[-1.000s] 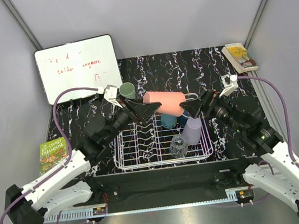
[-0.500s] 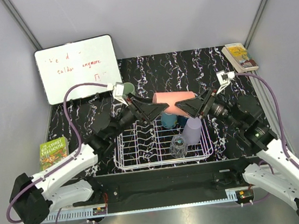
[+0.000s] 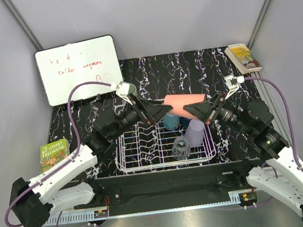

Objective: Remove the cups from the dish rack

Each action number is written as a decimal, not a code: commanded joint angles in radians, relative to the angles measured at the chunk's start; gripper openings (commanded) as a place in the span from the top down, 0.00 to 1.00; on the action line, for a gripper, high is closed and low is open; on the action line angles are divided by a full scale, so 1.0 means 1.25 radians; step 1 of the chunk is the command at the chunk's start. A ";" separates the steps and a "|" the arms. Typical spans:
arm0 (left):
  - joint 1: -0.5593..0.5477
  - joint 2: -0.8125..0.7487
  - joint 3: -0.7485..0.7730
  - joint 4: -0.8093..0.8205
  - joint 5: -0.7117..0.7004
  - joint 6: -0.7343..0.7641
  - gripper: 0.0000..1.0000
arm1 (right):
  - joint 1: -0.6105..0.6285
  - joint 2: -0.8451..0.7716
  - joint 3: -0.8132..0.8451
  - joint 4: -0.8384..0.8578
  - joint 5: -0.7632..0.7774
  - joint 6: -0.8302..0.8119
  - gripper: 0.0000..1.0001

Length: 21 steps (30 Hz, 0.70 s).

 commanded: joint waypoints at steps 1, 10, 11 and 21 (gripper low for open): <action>0.019 -0.055 0.075 -0.241 -0.236 0.116 0.01 | 0.000 -0.014 0.087 -0.234 0.203 -0.128 1.00; 0.023 0.045 0.224 -0.688 -0.526 0.076 0.01 | -0.014 0.344 0.380 -0.546 0.805 -0.271 1.00; 0.023 0.072 0.240 -0.754 -0.532 0.050 0.01 | -0.028 0.392 0.471 -0.569 0.874 -0.275 1.00; 0.022 0.090 0.227 -0.849 -0.530 -0.041 0.01 | -0.317 0.965 0.937 -0.768 0.644 -0.164 1.00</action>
